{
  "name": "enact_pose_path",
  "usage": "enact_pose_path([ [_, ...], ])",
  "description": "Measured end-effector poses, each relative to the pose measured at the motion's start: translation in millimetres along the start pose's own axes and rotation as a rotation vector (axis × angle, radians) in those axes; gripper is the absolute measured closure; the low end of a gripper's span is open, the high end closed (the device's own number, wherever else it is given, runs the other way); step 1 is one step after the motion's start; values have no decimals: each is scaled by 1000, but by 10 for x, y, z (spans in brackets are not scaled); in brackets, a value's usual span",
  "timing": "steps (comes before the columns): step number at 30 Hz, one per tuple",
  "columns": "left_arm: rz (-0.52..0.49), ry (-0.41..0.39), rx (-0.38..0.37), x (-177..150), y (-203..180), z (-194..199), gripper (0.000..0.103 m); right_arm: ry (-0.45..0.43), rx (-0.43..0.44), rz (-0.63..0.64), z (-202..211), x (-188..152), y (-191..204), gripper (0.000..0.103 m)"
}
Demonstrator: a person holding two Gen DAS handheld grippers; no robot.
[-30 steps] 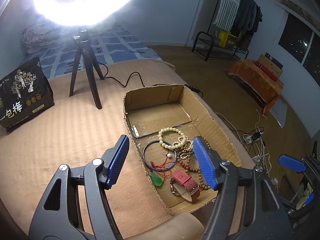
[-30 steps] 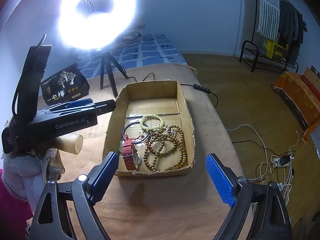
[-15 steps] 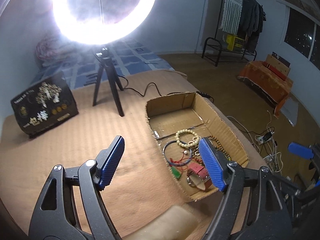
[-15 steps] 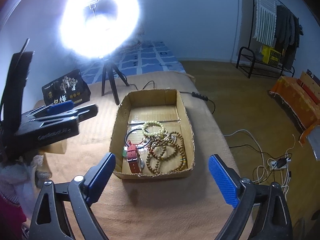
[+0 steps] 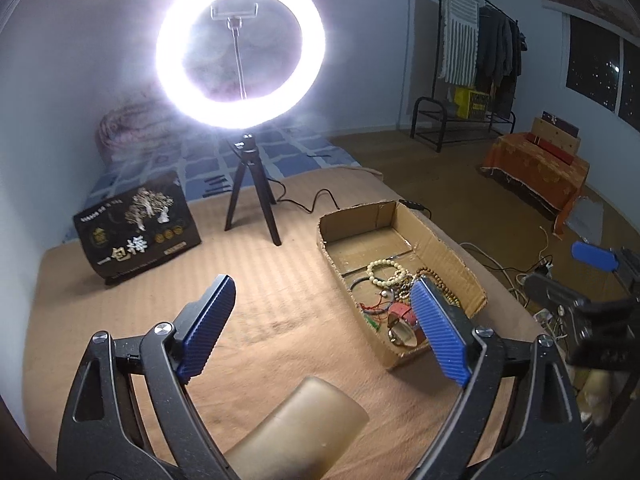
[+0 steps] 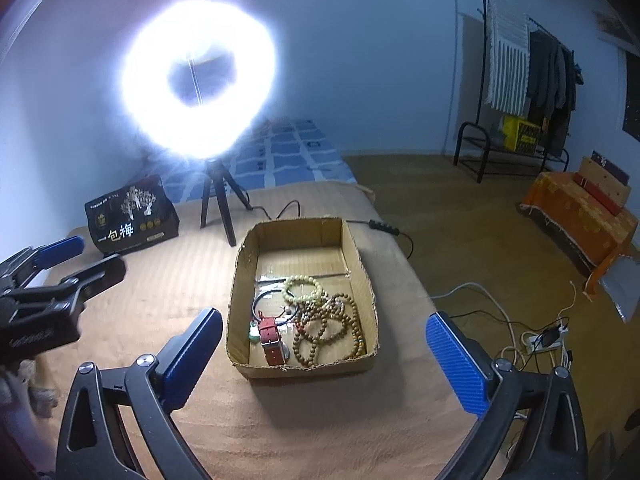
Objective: Organize jewelry
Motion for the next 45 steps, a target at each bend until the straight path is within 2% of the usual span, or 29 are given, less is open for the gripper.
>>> enact_pose_path([
  [7,31,-29,6,-92,44,310,9,-39,-11,10,113,10,73,0],
  [9,28,-28,23,-136,53,373,0,-47,-11,14,138,12,95,0],
  [14,17,-50,41,-229,54,546,0,-66,-5,16,191,27,148,0],
  [20,40,-53,22,-340,48,672,0,-93,-11,11,241,32,189,0],
  [45,20,-60,27,-422,-3,748,0,-122,-43,22,267,15,195,0],
])
Point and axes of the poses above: each gripper's, at about its wrist camera, not at the fingertips, and z roughly against the way its jaws point, y to its left, x to its top, the point moved 7 cm from there along -z, roughly the way its jaws point, and after that the axes turned 7 degrees about -x, right-handed, at the moved point
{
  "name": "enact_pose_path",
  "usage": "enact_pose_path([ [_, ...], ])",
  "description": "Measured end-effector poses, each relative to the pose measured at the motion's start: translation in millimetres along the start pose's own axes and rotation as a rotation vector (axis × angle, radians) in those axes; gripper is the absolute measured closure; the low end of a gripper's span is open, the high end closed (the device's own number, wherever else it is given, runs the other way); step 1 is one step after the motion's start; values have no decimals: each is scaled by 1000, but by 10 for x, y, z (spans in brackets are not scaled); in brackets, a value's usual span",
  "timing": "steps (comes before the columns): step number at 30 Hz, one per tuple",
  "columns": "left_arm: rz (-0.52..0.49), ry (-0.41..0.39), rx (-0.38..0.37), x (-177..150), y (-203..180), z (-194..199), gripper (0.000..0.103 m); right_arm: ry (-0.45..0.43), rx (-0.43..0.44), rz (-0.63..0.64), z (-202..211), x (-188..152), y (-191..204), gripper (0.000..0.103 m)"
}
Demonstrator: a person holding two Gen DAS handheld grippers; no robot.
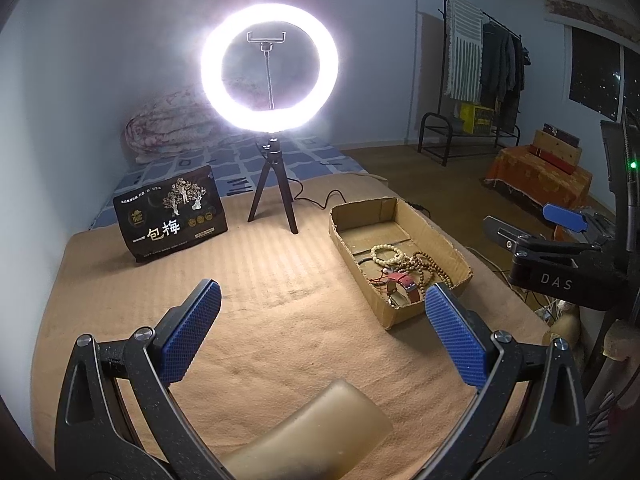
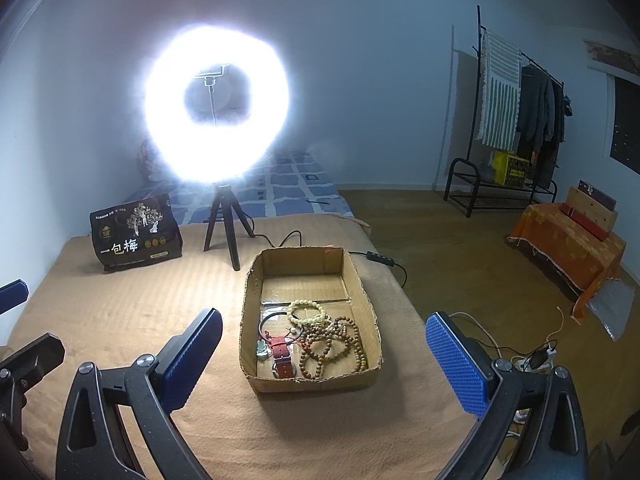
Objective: Organize jewelry
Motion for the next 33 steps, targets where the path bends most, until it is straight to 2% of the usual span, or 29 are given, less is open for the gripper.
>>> enact_pose_path([
  [33,-12,-3,19,31,91,42,0,0,-5,1,12,8,-4,0],
])
Point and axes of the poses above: each gripper's, at about its wrist camera, not at the fingertips, and z roughly against the way its jaws point, y to its left, x to its top, the point moved 7 cm from there along -z, roughly the way its jaws point, and after that the axes turned 7 degrees about -x, right-handed, at the moved point
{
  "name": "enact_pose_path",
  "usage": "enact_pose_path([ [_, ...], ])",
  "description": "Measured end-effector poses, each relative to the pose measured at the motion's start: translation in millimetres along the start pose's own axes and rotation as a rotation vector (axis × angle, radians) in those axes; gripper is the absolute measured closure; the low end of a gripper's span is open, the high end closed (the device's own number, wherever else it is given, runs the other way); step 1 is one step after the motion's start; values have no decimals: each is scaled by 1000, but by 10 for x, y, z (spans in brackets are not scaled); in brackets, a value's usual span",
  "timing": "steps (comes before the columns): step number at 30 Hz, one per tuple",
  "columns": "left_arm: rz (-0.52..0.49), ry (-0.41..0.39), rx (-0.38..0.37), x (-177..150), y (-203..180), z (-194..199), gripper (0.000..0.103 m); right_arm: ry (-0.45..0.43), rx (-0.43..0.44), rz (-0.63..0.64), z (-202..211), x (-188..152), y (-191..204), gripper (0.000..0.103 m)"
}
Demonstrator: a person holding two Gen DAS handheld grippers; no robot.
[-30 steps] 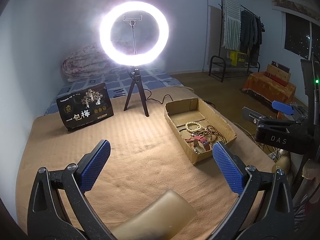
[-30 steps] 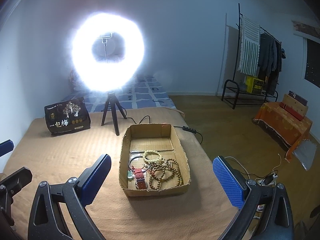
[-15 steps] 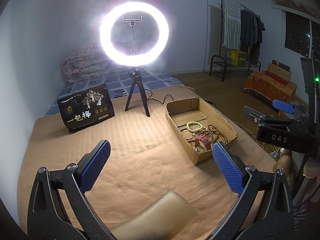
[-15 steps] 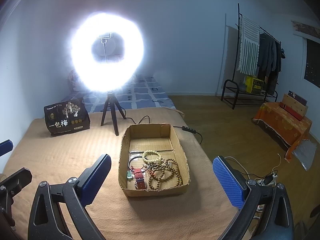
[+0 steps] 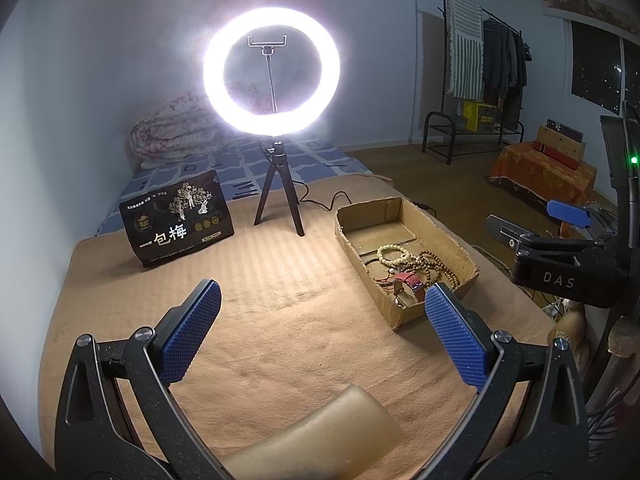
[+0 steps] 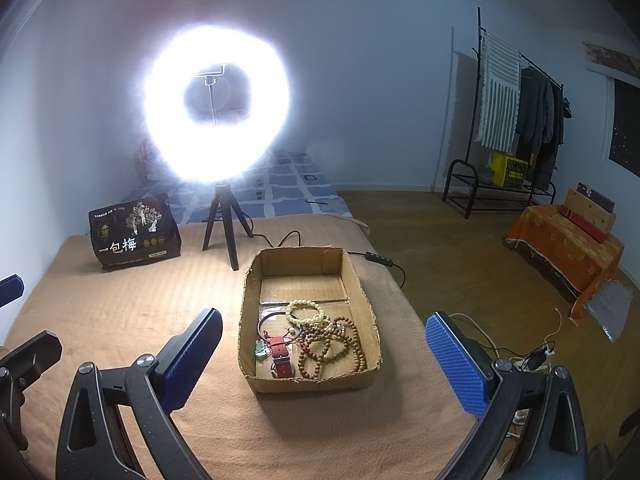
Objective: Organize jewelry
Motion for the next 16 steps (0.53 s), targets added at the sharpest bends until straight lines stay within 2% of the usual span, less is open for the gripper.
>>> enact_pose_path([
  [16,-6,-14,12,24,25,6,0,2,2,1,-7,-7,6,0],
])
Point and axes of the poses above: each gripper's, at about its wrist camera, not at the fingertips, and z roughly against the way its jaws point, y to its left, x to its top, the point moved 7 cm from there along -z, roughly the way its jaws point, and after that the axes turned 7 degrees about -x, right-handed, at the moved point
